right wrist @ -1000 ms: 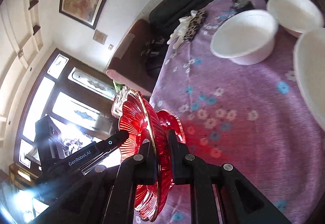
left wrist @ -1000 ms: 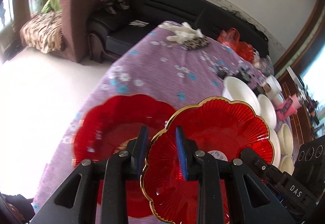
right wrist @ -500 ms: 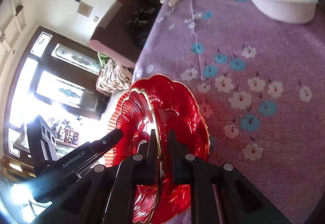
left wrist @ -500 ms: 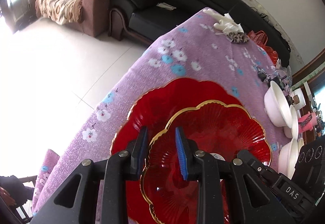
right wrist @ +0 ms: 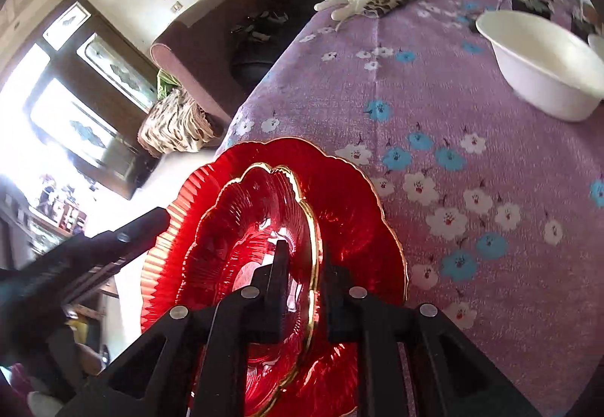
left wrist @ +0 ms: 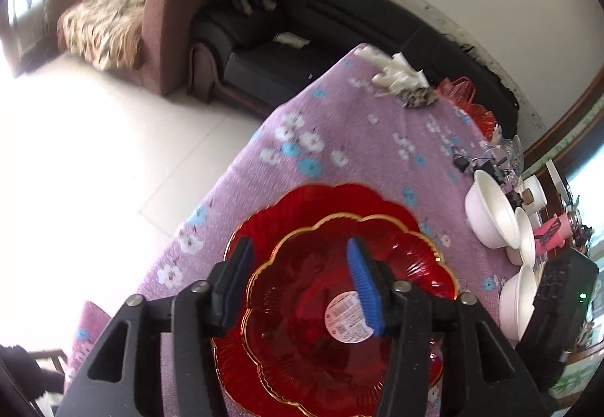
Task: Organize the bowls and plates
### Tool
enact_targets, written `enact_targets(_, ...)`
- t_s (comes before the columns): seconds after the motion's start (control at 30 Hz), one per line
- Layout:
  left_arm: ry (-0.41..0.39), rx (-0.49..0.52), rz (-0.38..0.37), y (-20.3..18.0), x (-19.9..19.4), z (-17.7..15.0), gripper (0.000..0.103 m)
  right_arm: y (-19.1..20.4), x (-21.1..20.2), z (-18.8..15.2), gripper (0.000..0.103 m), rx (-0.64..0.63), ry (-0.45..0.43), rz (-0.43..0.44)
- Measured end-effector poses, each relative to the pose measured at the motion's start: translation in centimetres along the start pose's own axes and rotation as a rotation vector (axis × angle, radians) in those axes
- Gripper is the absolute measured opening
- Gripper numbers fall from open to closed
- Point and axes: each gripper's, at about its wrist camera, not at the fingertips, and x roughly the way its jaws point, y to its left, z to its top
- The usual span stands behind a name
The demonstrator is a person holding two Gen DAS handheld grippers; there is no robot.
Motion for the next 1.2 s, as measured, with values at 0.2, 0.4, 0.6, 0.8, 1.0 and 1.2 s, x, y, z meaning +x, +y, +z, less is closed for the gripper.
enact_targets(0.2,-0.081,0.016,-0.020,-0.9,-2.9,-0.2,0.060,1.0,0.6,0.2,0.027,-0.086,-0.028,-0.098)
enact_targets(0.4,-0.143,0.045,-0.034,-1.4,-5.7,-1.2,0.065,3.1,0.3,-0.6,0.045,-0.205,-0.056,-0.166)
enact_targets(0.6,-0.178,0.034,-0.056,-1.0,-7.4,-2.3,0.066,5.7,-0.5,-1.1,0.073,-0.354,-0.121,-0.260)
enact_targets(0.8,-0.201,0.020,-0.084,-1.1,-8.9,-3.1,0.071,7.0,0.5,-1.5,0.076,-0.450,-0.090,-0.346)
enact_targets(1.0,-0.220,0.034,-0.099,-1.8,-9.8,-3.8,0.073,6.3,-1.7,-1.2,0.076,-0.437,-0.140,-0.351)
enact_targets(1.2,-0.239,0.043,-0.100,-2.6,-10.6,-4.9,0.075,4.7,-7.4,-0.6,0.085,-0.387,-0.255,-0.317)
